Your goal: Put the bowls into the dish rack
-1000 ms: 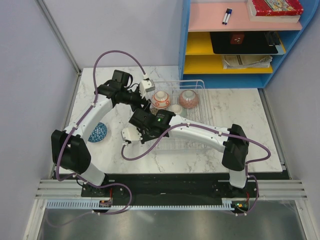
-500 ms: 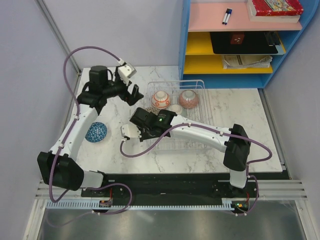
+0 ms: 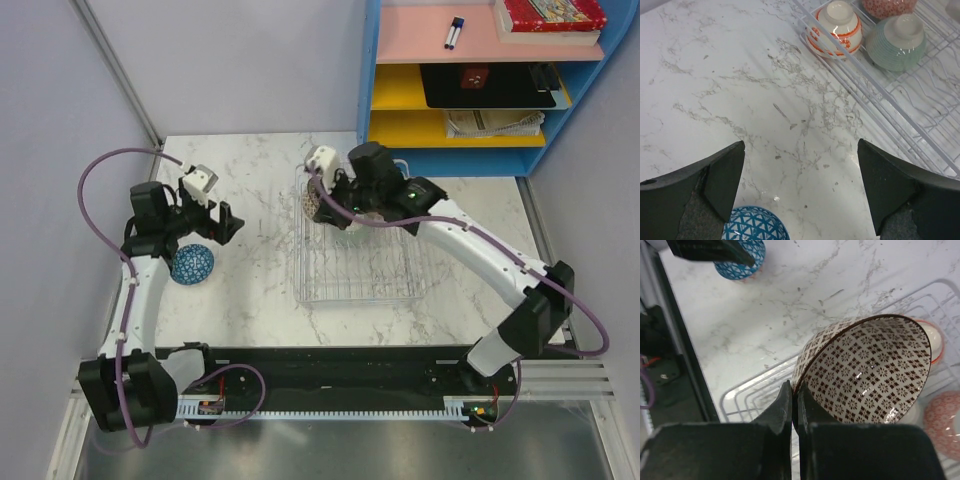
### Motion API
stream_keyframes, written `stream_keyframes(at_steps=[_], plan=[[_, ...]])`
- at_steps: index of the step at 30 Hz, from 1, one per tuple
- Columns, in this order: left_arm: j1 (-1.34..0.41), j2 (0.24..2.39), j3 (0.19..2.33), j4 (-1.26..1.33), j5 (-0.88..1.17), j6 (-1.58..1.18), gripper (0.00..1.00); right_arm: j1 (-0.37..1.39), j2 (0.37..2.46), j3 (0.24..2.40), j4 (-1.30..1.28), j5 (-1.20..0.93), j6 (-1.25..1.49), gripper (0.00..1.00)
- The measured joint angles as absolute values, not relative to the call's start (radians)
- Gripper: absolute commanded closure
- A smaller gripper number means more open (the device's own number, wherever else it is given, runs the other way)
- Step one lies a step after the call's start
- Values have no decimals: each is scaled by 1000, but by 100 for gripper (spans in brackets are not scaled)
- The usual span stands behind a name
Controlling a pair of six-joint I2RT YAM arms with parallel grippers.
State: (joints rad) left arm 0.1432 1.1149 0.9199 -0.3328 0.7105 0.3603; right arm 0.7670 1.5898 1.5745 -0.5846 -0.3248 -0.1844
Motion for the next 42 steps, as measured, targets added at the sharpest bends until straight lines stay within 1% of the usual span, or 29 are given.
stream_keyframes(at_steps=[3, 4, 6, 8, 9, 13, 19, 24, 29, 34, 42], plan=[[160, 1031, 828, -343, 737, 393, 0, 664, 1517, 1459, -412, -491, 3, 100], [163, 1004, 799, -343, 743, 403, 0, 629, 1489, 1395, -318, -553, 89, 100], [173, 960, 740, -346, 757, 426, 0, 567, 1456, 1266, -109, -681, 293, 100], [183, 938, 701, -345, 764, 440, 0, 536, 1454, 1150, 123, -759, 499, 100], [191, 929, 678, -345, 765, 445, 0, 524, 1465, 1069, 290, -797, 640, 100], [213, 924, 649, -345, 765, 451, 0, 514, 1555, 931, 686, -866, 1021, 100], [220, 923, 648, -332, 765, 451, 0, 511, 1596, 853, 1061, -887, 1362, 100], [226, 927, 648, -318, 765, 451, 0, 508, 1598, 796, 1209, -909, 1502, 100], [229, 937, 648, -309, 765, 451, 0, 506, 1637, 710, 1236, -947, 1583, 100], [230, 940, 648, -304, 765, 451, 0, 506, 1636, 638, 1234, -953, 1544, 100], [230, 947, 648, -304, 765, 451, 0, 502, 1606, 624, 1211, -914, 1419, 100]])
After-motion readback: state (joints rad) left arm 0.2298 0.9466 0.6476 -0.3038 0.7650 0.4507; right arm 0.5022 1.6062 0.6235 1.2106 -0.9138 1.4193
